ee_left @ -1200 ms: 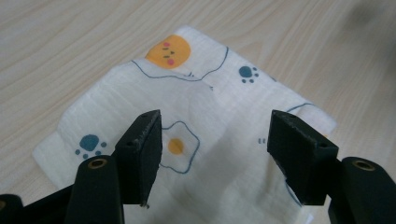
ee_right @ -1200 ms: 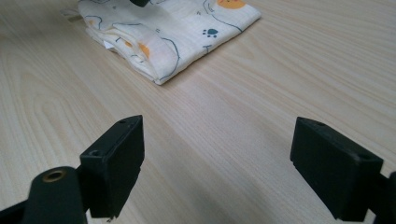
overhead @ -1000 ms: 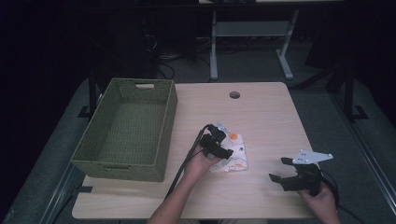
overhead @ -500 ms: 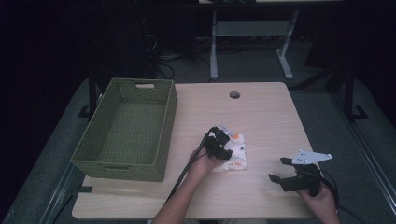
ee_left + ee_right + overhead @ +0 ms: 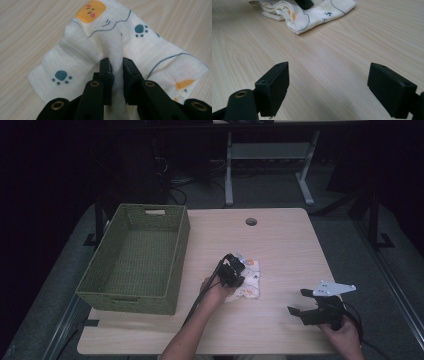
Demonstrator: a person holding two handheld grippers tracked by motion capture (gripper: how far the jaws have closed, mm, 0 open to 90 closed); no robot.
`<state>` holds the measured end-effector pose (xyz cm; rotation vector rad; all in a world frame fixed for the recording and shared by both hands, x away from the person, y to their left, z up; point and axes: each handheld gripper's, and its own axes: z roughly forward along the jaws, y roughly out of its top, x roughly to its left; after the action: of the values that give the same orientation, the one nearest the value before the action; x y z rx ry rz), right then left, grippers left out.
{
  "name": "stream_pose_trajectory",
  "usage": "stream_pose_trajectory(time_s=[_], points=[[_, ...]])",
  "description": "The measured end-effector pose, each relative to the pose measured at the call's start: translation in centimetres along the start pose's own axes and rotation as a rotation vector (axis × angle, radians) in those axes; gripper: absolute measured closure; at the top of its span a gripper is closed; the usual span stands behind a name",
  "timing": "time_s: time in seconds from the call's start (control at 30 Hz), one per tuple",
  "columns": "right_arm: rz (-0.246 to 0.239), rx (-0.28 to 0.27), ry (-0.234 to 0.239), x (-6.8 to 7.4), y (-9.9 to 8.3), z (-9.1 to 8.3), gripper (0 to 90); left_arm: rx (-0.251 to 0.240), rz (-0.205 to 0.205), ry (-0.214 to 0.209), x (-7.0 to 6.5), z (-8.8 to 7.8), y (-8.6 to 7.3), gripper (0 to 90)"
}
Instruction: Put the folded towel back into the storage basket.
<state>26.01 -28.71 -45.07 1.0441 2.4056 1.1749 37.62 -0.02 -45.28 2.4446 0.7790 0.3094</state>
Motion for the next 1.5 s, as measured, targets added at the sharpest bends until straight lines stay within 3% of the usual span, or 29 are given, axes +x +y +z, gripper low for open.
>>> stream_pose_trajectory(time_s=[0.23, 0.8, 1.03, 1.5], points=[[0.004, -0.004, 0.000, -0.2, -0.1, -0.1, 17.4, 0.023, -0.002, -0.016, 0.3, -0.4, 0.2, 81.4], [0.008, -0.004, -0.003, -0.3, -0.1, -0.2, 17.3, 0.028, 0.013, -0.022, 0.5, -2.0, 0.7, 81.5], [0.007, -0.003, -0.003, -0.4, -0.1, -0.1, 17.4, 0.017, 0.013, -0.036, 0.6, -3.6, 0.9, 81.5], [0.008, 0.000, -0.005, -0.4, -0.1, 0.0, 17.3, -0.004, 0.058, -0.044, 0.3, -7.6, 2.3, 81.5]])
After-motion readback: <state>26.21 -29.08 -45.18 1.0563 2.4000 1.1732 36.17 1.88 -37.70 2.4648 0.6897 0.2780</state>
